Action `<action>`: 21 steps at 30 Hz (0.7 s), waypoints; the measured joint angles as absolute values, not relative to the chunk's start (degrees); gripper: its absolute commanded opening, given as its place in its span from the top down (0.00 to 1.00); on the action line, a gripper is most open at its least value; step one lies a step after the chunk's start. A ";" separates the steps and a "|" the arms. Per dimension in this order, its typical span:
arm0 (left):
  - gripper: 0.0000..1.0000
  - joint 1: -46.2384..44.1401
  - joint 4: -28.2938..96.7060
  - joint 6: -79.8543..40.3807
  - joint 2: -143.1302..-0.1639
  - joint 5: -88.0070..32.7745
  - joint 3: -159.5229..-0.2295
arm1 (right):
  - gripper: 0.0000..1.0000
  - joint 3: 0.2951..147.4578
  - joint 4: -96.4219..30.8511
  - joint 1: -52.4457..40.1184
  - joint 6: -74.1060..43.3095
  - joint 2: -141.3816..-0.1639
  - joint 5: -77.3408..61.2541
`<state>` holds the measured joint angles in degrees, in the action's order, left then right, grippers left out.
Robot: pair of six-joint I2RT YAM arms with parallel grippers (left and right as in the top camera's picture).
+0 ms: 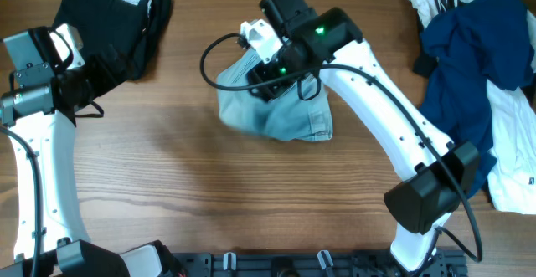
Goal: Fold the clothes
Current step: 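Pull the jeans out with the right gripper and drop them at center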
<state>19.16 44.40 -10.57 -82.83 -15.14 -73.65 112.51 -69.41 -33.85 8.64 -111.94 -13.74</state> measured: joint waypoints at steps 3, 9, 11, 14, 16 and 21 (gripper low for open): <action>0.00 19.11 44.40 -10.55 -82.83 -15.57 -73.65 | 0.05 112.51 -66.76 -31.48 5.76 -111.94 -12.84; 0.00 15.14 44.40 -10.00 -82.85 -17.02 -73.67 | 0.07 112.44 -60.14 -16.40 -0.95 -112.55 -14.59; 0.00 12.43 44.40 -8.82 -83.05 -17.26 -73.69 | 0.09 112.44 -60.64 -13.63 -2.24 -114.17 -15.38; 0.00 5.23 44.18 -6.83 -84.97 -16.95 -73.69 | 0.13 112.16 -61.32 -12.14 -4.12 -120.01 -18.06; 0.00 3.20 44.21 -6.46 -86.50 -16.38 -73.69 | 0.18 110.96 -59.44 -12.67 -5.72 -123.48 -19.16; 0.00 2.94 44.82 -6.28 -87.96 -14.85 -73.69 | 0.21 110.34 -55.55 -13.21 -10.81 -131.17 -18.85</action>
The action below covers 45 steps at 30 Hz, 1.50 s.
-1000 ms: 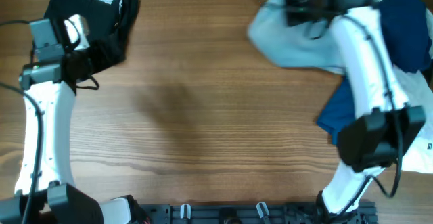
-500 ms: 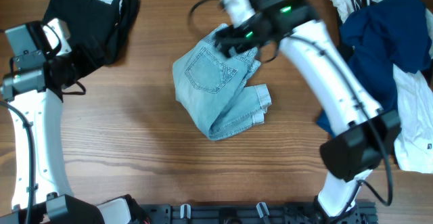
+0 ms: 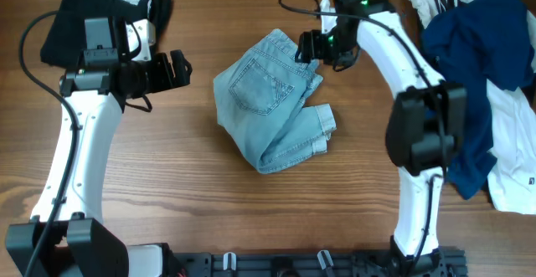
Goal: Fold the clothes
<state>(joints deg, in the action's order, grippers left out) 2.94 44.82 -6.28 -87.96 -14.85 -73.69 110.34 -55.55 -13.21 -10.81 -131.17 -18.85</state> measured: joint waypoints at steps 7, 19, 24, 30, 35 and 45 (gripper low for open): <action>0.00 2.96 44.84 -6.26 -87.96 -12.75 -73.69 | 0.59 109.95 -52.21 -13.23 -14.15 -135.90 -18.57; 0.00 3.05 44.58 -6.26 -87.96 -12.23 -73.69 | 0.96 111.39 -48.71 -12.86 -13.30 -131.98 -22.28; 0.00 4.36 44.51 -6.26 -87.96 -12.23 -73.69 | 0.96 113.01 -47.57 -9.96 -12.10 -118.02 -22.52; 0.00 5.32 43.90 -6.26 -87.96 -12.23 -73.71 | 0.96 114.28 -47.57 -1.34 -8.97 -103.88 -22.39; 0.00 5.61 43.97 -6.26 -87.24 -12.23 -76.69 | 0.96 114.28 -49.19 -2.00 -6.26 -101.23 -22.04; 0.00 9.34 44.14 -6.26 -79.35 -12.19 -79.64 | 0.96 114.41 -55.37 -8.97 -3.97 -95.66 -22.26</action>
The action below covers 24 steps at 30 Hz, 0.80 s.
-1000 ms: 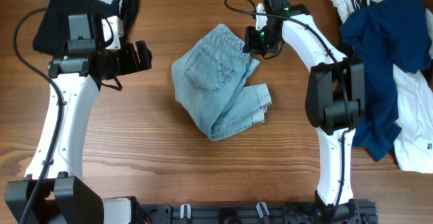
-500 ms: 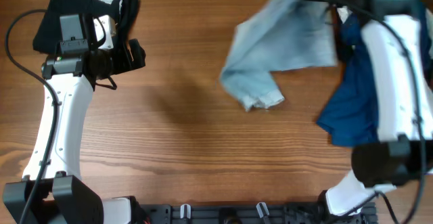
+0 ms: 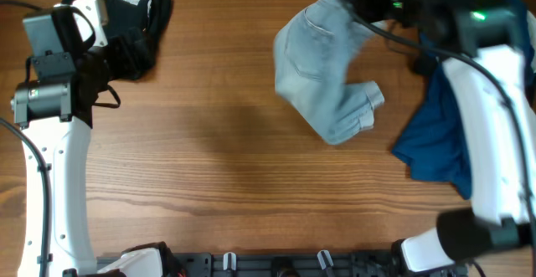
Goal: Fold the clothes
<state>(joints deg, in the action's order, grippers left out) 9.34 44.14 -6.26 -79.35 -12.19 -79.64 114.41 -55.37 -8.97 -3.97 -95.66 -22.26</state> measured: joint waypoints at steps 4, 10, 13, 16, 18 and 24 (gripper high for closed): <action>0.00 9.72 44.16 -6.26 -79.24 -12.01 -79.64 | 0.96 117.71 -55.53 0.23 -3.31 -85.82 -21.61; 0.00 9.72 44.16 -6.26 -79.24 -12.01 -79.64 | 0.96 120.75 -55.64 8.91 0.21 -79.00 -20.71; 0.00 9.72 44.18 -6.26 -79.24 -12.01 -79.64 | 0.96 120.75 -55.46 8.99 1.91 -83.72 -20.34; 0.00 9.72 44.27 -6.26 -79.24 -12.01 -79.64 | 0.96 120.46 -55.51 6.68 2.85 -90.19 -19.99; 0.00 9.72 44.25 -6.28 -79.24 -12.01 -79.64 | 0.96 120.25 -55.51 2.28 3.18 -95.57 -19.90; 0.00 10.37 44.31 -6.26 -79.24 -12.03 -79.64 | 0.96 120.11 -50.46 -15.57 3.29 -110.06 -19.99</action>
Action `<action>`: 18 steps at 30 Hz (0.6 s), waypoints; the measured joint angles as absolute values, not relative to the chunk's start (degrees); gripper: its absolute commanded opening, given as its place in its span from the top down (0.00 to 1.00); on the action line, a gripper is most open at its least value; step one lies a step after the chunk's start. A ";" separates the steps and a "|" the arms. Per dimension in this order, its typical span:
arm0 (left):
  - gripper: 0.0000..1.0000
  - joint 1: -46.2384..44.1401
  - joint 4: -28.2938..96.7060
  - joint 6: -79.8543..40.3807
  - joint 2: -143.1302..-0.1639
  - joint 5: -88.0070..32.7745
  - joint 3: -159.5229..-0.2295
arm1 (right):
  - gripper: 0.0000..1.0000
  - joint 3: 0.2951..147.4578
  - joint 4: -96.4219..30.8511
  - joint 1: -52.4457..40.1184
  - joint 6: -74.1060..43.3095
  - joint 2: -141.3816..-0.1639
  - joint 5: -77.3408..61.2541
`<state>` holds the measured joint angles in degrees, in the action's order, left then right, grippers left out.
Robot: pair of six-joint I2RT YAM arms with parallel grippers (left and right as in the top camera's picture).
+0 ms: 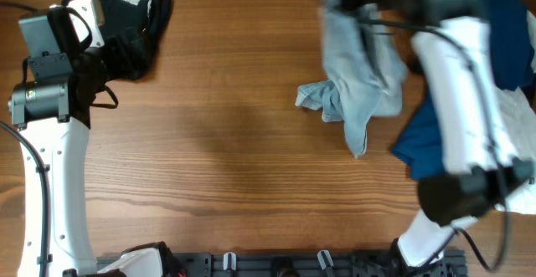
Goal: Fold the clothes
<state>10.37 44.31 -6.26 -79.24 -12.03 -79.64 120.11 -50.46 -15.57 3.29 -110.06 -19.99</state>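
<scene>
Light blue jeans [358, 76] hang bunched in the overhead view, high at the right of the table, with a leg end trailing to the left. My right gripper is at the top edge, shut on the upper part of the jeans; its fingers are mostly hidden by cloth. My left gripper [126, 49] is at the far left, over the edge of a black garment [126, 9]. Dark fingers against dark cloth hide whether it is open.
A heap of clothes fills the right side: a navy garment [511, 34], blue cloth [419, 147] under my right arm, and white cloth [519, 189]. The black garment at the back left has a white piece on it. Bare wooden table [218, 143] lies between.
The jeans have shifted to the right and hang narrower and more bunched. My right arm has swung, its forearm now running down the right side. The left arm has not moved.
First my right gripper was down on the jeans at mid-table. Then the jeans lay crumpled there with the right gripper at their upper right edge and the left gripper reaching toward them. Later the jeans hung lifted at the right, the left arm back at the black garment. Now they hang farther right.
</scene>
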 measured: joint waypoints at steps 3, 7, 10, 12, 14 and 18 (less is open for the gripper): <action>0.00 12.27 44.93 -6.26 -79.24 -11.99 -79.64 | 0.90 120.11 -49.93 -22.55 3.05 -116.86 -21.89; 0.00 15.22 45.43 -6.26 -79.24 -11.86 -79.64 | 0.86 119.98 -51.62 -28.95 2.90 -122.56 -26.24; 0.00 16.73 45.45 -6.26 -79.24 -11.84 -79.64 | 0.45 119.81 -53.34 -31.70 3.11 -122.74 -28.29; 0.00 17.28 45.45 -6.26 -79.24 -11.84 -79.64 | 0.23 119.83 -56.05 -34.04 4.21 -122.63 -30.70; 0.00 17.32 45.43 -6.26 -79.24 -11.84 -79.64 | 0.05 119.83 -57.78 -34.41 4.97 -122.34 -32.18; 0.00 17.32 45.41 -6.26 -79.24 -11.86 -79.64 | 0.00 119.83 -58.87 -29.65 2.94 -117.84 -27.86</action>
<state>17.32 45.41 -6.26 -79.24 -11.86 -79.64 119.83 -58.87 -29.65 2.94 -117.84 -27.86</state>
